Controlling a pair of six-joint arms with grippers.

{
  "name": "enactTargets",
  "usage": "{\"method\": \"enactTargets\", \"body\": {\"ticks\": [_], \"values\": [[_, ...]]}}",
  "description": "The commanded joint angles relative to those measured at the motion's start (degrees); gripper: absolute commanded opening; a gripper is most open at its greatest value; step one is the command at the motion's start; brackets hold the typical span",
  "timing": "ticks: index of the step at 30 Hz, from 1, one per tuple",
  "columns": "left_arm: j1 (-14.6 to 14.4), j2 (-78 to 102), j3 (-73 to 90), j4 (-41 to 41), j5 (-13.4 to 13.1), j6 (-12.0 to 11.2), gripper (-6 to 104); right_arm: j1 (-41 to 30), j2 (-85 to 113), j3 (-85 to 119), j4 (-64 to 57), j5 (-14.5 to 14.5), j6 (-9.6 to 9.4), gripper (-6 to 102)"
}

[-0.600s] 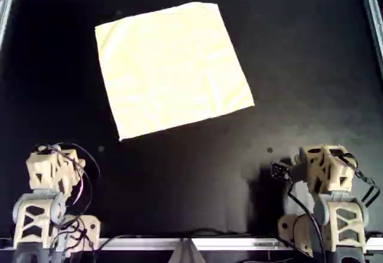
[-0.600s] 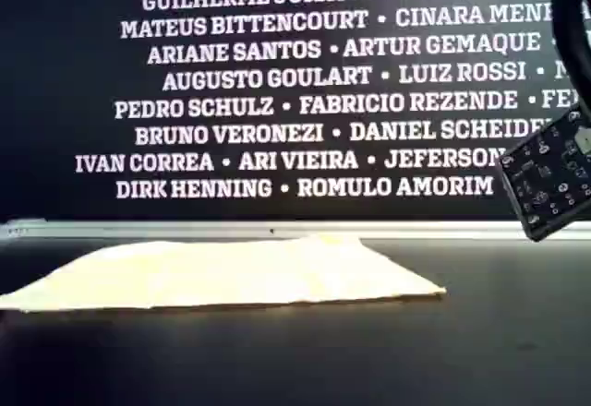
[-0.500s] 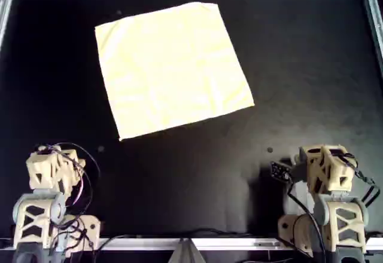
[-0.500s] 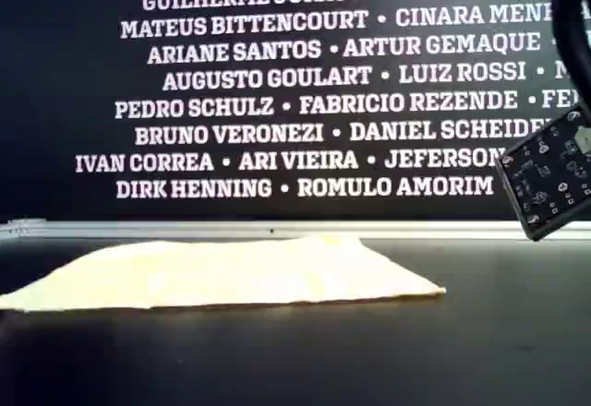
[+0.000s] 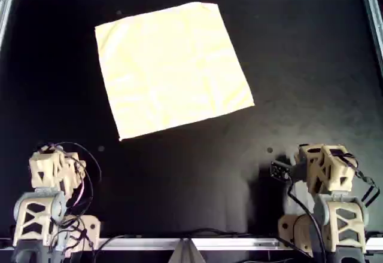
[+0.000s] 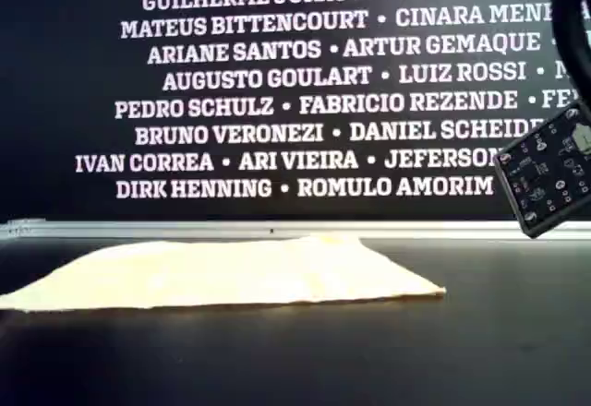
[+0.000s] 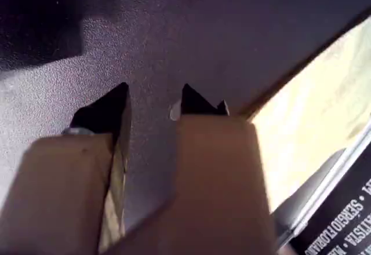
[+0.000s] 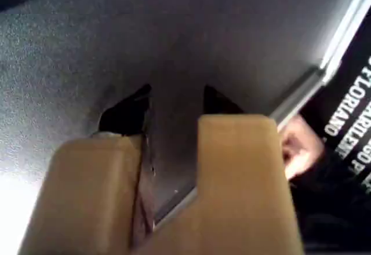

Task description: Fold a cloth

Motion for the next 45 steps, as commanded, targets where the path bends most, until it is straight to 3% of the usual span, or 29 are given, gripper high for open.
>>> {"method": "enactTargets", "body": {"ticks": [1,18,27,29,33,38,41,45], "values": [[1.1,-0.1,-0.8,0.0,-0.2,0.2,32,0.0,1.4,0.8,-2.0,-0.4,-0.09,35],[0.4,1.1,-1.0,-0.5,1.0,-0.4,32,2.5,1.9,0.7,-4.7,-0.5,-0.35,36],[0.2,3.5,-1.7,-1.5,1.0,-0.4,32,14.8,1.9,0.5,-9.2,-0.5,-0.26,36],[-0.1,3.5,-3.4,-1.5,1.1,-0.6,32,18.0,1.9,0.5,-12.0,-0.5,0.53,36],[-6.0,3.5,-7.2,-2.5,1.1,-0.8,32,21.4,1.8,0.6,-18.3,-0.5,0.7,36],[-15.3,3.3,-3.7,-12.8,0.9,-1.3,32,21.5,1.6,0.6,-21.4,-0.5,0.7,36],[-17.8,1.2,-0.5,-16.3,0.9,-3.5,32,21.5,1.3,0.6,-21.4,-0.5,0.7,36],[-18.3,-5.4,-0.7,-17.8,0.8,-6.4,32,21.6,1.3,0.6,-21.5,-0.5,0.7,36]]}}
